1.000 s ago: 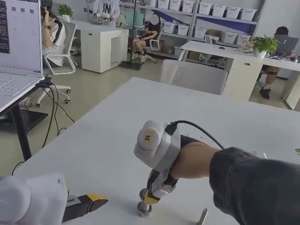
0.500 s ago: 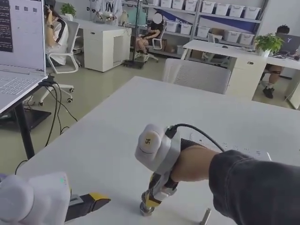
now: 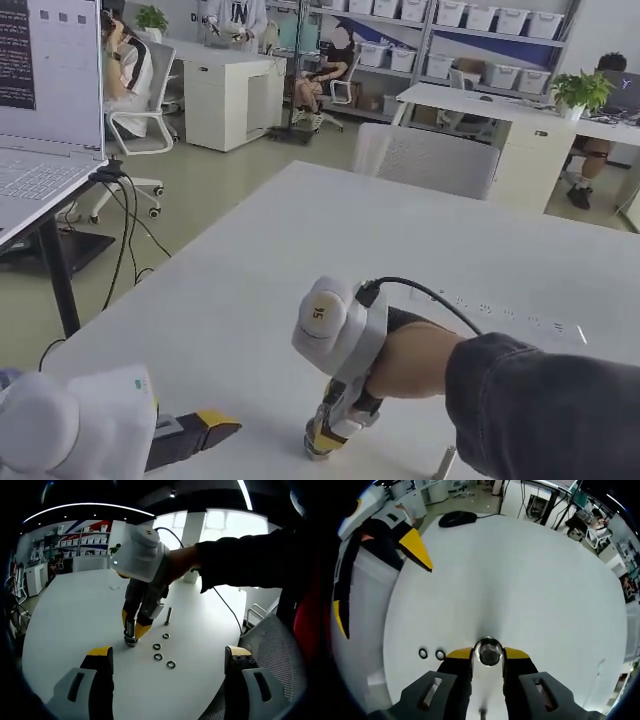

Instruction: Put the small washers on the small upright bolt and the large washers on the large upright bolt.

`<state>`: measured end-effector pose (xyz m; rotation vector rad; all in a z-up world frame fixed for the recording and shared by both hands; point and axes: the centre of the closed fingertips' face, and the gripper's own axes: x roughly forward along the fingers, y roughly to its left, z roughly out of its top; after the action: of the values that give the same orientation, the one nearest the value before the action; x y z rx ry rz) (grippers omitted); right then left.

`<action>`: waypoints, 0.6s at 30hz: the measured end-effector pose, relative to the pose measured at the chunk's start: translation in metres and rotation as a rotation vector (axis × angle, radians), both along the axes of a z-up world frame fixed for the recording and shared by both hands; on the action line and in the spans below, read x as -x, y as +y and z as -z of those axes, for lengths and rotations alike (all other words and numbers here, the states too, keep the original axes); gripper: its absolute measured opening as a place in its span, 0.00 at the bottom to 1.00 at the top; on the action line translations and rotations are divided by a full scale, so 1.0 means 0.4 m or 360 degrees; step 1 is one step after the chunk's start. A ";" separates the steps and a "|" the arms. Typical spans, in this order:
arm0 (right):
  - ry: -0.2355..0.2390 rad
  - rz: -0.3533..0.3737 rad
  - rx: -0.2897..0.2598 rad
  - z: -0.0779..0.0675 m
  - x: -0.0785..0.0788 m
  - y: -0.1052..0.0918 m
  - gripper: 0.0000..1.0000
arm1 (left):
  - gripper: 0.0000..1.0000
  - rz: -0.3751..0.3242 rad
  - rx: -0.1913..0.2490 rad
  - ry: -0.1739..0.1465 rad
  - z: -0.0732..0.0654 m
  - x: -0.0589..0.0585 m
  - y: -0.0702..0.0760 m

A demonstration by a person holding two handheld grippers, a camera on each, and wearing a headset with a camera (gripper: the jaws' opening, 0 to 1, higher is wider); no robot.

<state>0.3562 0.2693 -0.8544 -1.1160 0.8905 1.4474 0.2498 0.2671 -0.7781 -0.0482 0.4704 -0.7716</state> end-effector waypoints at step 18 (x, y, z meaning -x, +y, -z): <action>0.0019 0.0015 0.0004 0.027 -0.001 -0.005 0.23 | 0.92 -0.0005 0.0005 0.0002 -0.001 -0.002 0.001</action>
<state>0.3566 0.2675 -0.8653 -1.1050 0.9049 1.4467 0.2504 0.2674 -0.7778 -0.0524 0.4702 -0.7695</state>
